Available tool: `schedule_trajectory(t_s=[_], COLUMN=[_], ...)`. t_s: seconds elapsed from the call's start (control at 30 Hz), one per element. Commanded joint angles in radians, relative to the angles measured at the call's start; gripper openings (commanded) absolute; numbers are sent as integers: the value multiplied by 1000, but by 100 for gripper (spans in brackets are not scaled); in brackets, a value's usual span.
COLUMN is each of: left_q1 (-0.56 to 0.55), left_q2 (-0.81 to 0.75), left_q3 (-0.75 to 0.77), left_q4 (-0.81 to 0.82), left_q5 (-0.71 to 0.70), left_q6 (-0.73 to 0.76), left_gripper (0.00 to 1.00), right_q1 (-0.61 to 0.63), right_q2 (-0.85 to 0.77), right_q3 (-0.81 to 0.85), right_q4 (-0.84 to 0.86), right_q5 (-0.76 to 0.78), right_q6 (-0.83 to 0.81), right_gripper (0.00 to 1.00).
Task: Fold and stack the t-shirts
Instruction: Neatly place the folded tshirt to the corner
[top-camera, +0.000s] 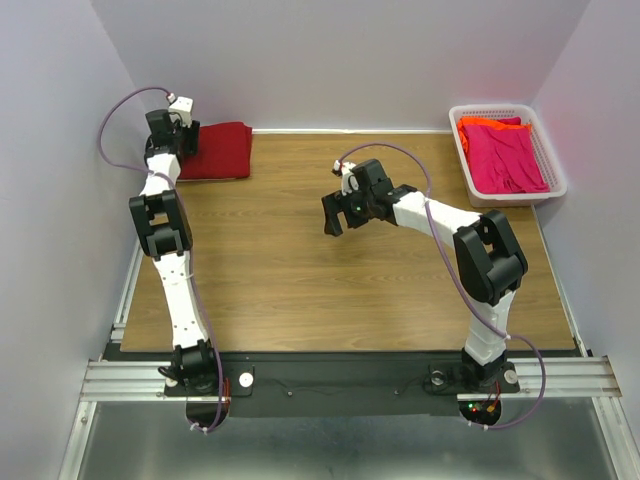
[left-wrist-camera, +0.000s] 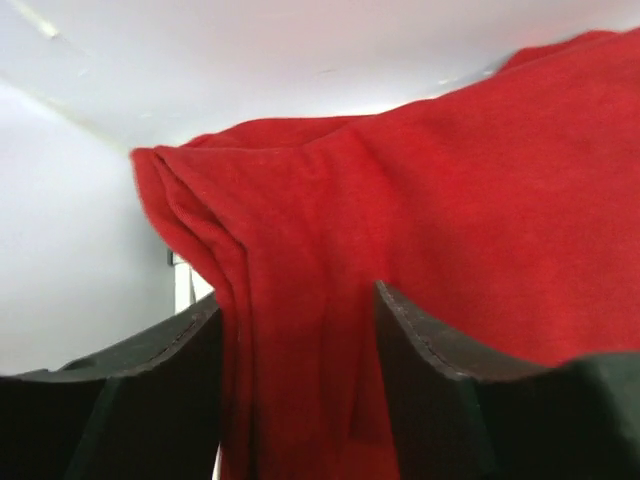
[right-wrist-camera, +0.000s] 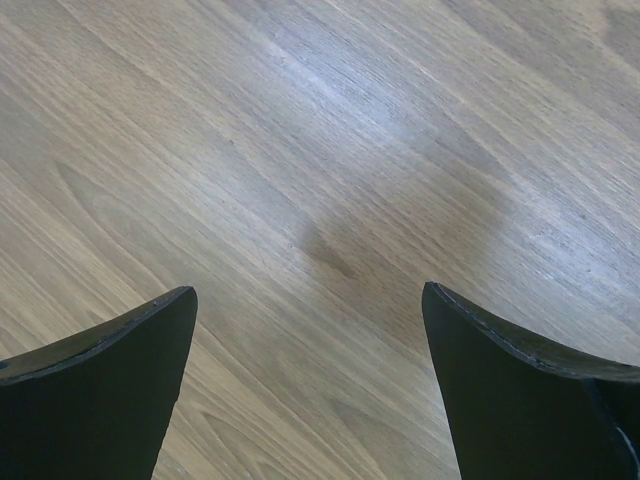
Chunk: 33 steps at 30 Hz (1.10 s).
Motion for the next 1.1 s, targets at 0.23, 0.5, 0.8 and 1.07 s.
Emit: schedule_trajectory(t_s=[0.23,0.5,0.8,1.07], left_q1=[49,60,48,-76], left_q2=[-308,-342,-500,-932], left_q3=[5,-60,-289,-771], left_q4=[-7,-89,-192,-233], left_q5=[-62,37,256,194], left_q6=[124,104,17,0], left_gripper=[82,55,70,92], right_q1=[1,-28,-123,-375], right_q2=[-50,-31,-86,-289], right_q3=[-24,-24,-20,-171], right_q4=[-4,-8,-54,-98], right_q5=[26,-42,-152,-209], right_q6=[-26,-8,27,24], right_gripper=[100,100,100,100])
